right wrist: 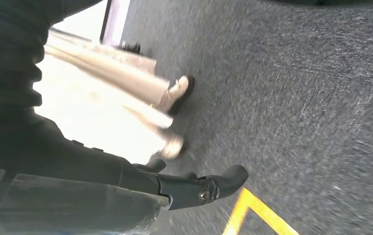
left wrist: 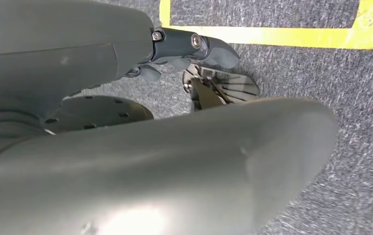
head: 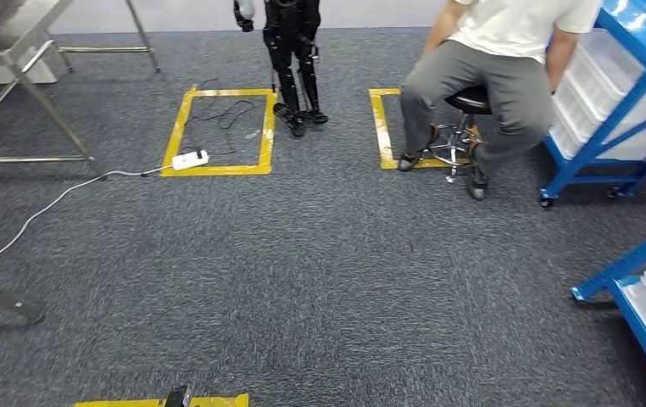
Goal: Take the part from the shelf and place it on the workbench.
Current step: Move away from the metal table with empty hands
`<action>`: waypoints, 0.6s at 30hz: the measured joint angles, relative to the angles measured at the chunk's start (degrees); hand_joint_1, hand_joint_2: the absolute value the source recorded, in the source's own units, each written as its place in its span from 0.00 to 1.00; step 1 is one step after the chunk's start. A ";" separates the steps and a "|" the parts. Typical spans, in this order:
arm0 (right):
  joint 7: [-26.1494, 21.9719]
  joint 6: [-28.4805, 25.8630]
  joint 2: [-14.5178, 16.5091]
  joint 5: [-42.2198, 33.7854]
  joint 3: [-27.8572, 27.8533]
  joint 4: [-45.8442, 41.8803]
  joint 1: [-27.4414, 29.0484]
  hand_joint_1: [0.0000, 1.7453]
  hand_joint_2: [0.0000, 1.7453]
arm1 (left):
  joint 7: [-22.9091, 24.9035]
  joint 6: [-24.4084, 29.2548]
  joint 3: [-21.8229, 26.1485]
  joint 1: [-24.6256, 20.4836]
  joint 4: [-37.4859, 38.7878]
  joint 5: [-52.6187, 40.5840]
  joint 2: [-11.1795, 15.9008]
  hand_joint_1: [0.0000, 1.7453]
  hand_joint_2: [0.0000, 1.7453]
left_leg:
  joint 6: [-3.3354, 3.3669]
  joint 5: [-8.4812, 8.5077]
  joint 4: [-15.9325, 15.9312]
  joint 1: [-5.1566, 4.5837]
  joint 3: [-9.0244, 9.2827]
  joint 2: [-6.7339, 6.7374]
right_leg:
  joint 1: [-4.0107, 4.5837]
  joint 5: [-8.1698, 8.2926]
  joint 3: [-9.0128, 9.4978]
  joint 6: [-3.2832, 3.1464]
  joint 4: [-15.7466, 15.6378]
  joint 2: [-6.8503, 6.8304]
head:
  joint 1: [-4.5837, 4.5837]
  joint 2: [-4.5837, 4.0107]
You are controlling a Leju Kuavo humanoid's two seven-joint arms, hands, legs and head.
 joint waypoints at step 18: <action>-0.03 -0.21 0.11 -0.82 -0.63 0.01 0.32 0.00 1.00 | 0.04 -3.68 -0.01 0.16 0.03 0.01 0.18 0.00 0.00 | 1.51 6.91 -13.99 -0.18 4.97 5.65 | -2.09 -2.07 -1.74 5.17 2.92 -6.56 | 0.26 0.00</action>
